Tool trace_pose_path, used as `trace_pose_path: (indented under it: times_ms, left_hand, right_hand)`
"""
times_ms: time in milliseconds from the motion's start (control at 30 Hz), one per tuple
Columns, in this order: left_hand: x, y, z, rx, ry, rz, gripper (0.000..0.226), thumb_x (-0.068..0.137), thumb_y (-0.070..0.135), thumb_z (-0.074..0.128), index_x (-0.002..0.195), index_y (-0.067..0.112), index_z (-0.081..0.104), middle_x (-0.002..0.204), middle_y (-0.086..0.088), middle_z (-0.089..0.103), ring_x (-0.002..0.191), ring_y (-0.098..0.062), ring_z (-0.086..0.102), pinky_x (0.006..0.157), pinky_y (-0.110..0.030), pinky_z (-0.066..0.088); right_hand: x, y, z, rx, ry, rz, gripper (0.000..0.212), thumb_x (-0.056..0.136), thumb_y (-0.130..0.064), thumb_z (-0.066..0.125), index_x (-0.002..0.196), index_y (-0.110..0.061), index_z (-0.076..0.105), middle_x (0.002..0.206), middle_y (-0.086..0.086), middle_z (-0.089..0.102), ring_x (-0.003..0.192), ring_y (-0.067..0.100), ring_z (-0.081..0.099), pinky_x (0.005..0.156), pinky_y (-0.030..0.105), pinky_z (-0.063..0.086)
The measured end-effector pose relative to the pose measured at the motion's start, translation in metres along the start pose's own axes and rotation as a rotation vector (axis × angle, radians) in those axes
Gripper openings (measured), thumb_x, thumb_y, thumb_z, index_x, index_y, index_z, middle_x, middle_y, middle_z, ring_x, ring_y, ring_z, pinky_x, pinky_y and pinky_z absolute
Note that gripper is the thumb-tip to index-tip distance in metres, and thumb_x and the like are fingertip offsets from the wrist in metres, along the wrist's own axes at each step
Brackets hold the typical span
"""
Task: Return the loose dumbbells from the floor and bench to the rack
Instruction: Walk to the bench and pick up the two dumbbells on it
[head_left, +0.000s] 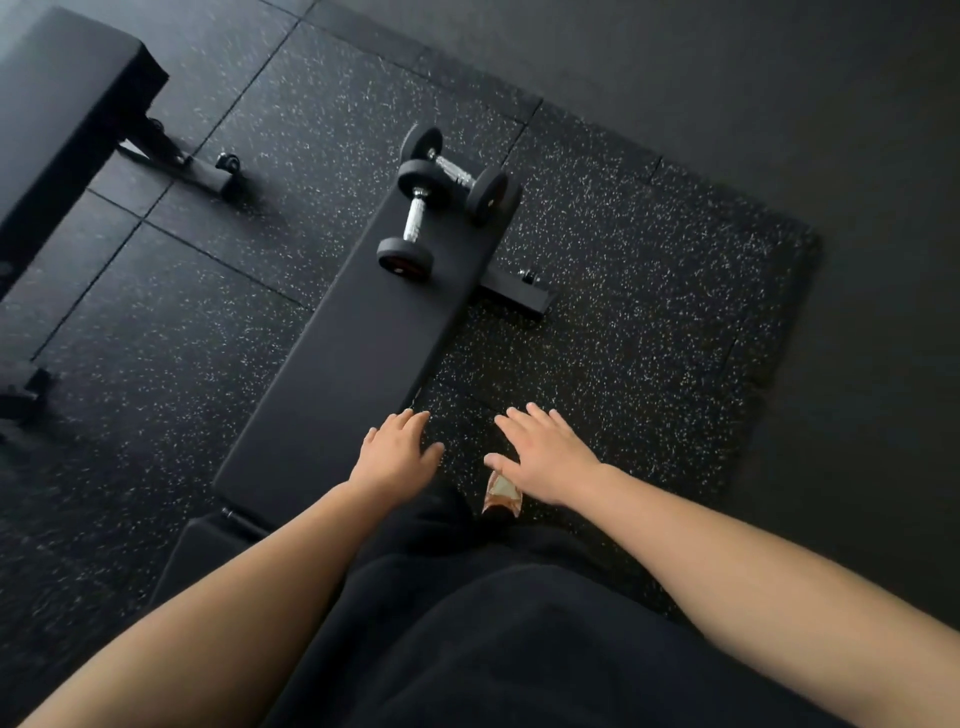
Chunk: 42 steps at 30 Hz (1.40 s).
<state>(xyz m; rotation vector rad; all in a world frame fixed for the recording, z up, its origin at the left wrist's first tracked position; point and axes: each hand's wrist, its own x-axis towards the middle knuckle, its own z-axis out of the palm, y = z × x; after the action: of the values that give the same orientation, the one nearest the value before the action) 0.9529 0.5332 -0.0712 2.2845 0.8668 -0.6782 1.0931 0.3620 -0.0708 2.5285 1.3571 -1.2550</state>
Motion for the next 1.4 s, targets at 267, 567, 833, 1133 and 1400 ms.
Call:
trace_pose_path:
  times_ms: [267,567,833,1133,1400]
  left_hand:
    - [0.082,0.025,-0.048,-0.011,0.006,-0.018,0.059,0.098,0.042,0.046,0.151,0.018,0.033,0.158,-0.009,0.03,0.147,-0.026,0.021,0.12,-0.047,0.013]
    - [0.198,0.028,-0.112,-0.054,-0.007,-0.004,0.059,0.097,0.041,0.049,0.149,0.016,0.036,0.158,-0.01,0.031,0.146,-0.026,0.022,0.118,-0.046,0.015]
    - [0.288,0.028,-0.16,-0.082,0.017,-0.03,0.061,0.095,0.04,0.051,0.149,0.015,0.037,0.158,-0.013,0.029,0.147,-0.028,0.022,0.119,-0.048,0.017]
    - [0.377,0.033,-0.185,-0.156,0.075,-0.102,0.063,0.093,0.036,0.056,0.147,0.009,0.038,0.151,-0.014,0.038,0.138,-0.033,0.034,0.111,-0.046,0.029]
    - [0.452,0.032,-0.183,-0.271,0.088,-0.246,0.067,0.094,0.037,0.056,0.15,0.008,0.031,0.156,-0.015,0.033,0.145,-0.029,0.025,0.116,-0.043,0.023]
  right_hand:
    - [0.074,0.029,-0.072,0.008,-0.013,0.001,0.074,0.099,-0.061,0.029,0.158,-0.018,0.018,0.166,0.004,0.015,0.153,0.025,0.003,0.124,0.046,0.002]
    - [0.176,0.038,-0.15,0.034,-0.044,0.054,0.074,0.099,-0.06,0.031,0.159,-0.019,0.017,0.167,0.003,0.013,0.154,0.025,0.003,0.124,0.044,0.003]
    - [0.263,0.048,-0.216,0.033,-0.06,0.044,0.073,0.099,-0.058,0.033,0.158,-0.018,0.019,0.166,0.004,0.014,0.153,0.024,0.005,0.124,0.043,0.004]
    - [0.366,0.076,-0.265,0.039,-0.047,0.028,0.074,0.098,-0.059,0.036,0.157,-0.017,0.023,0.166,0.005,0.018,0.153,0.025,0.009,0.124,0.044,0.008]
    - [0.455,0.105,-0.297,0.034,-0.107,-0.04,0.073,0.098,-0.057,0.038,0.156,-0.014,0.025,0.164,0.008,0.022,0.152,0.026,0.013,0.123,0.041,0.012]
